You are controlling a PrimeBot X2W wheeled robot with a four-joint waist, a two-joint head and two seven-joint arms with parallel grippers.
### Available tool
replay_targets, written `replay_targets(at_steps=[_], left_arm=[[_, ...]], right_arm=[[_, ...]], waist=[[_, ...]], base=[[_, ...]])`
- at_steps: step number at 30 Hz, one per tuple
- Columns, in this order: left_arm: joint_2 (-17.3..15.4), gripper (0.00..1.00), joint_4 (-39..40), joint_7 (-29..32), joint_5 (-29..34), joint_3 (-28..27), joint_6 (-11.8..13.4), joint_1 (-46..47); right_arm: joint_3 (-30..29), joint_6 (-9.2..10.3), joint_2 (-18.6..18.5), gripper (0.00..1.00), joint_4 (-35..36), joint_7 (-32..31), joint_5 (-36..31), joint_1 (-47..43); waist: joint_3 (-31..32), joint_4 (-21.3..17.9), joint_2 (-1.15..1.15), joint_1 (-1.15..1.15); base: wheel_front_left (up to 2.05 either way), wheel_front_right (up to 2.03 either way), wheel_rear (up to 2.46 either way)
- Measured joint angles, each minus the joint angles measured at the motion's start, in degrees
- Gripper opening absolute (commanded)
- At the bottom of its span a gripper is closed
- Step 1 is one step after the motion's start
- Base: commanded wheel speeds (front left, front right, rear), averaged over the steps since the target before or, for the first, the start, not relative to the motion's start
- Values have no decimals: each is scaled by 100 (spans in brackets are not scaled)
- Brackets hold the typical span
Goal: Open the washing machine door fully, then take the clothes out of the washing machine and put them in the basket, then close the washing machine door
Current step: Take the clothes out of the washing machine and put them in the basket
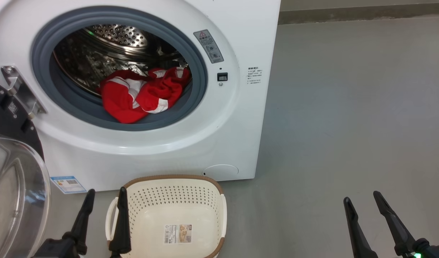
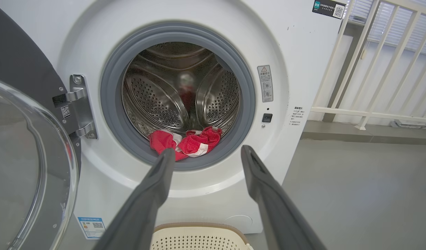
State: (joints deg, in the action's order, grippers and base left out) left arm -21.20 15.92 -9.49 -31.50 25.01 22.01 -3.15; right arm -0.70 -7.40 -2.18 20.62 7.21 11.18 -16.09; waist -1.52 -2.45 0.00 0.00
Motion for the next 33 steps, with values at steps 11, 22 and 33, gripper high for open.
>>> replay_targets(at_steps=[11, 22, 33], left_arm=[[-26, 100, 29, 15, 13, 26, 20, 29], [-11, 100, -66, 37, 16, 60, -8, 481], [160, 100, -679, 2, 15, 8, -169, 1385]], right_arm=[[42, 0, 0, 100, -1, 21, 0, 2], [77, 0, -1, 100, 18, 47, -1, 122], [147, 0, -2, 100, 29, 66, -21, 506]], waist=[[-146, -17, 0, 0], [-517, -31, 0, 0], [-1103, -88, 0, 0]], base=[[0, 0, 0], [0, 0, 0], [0, 0, 0]])
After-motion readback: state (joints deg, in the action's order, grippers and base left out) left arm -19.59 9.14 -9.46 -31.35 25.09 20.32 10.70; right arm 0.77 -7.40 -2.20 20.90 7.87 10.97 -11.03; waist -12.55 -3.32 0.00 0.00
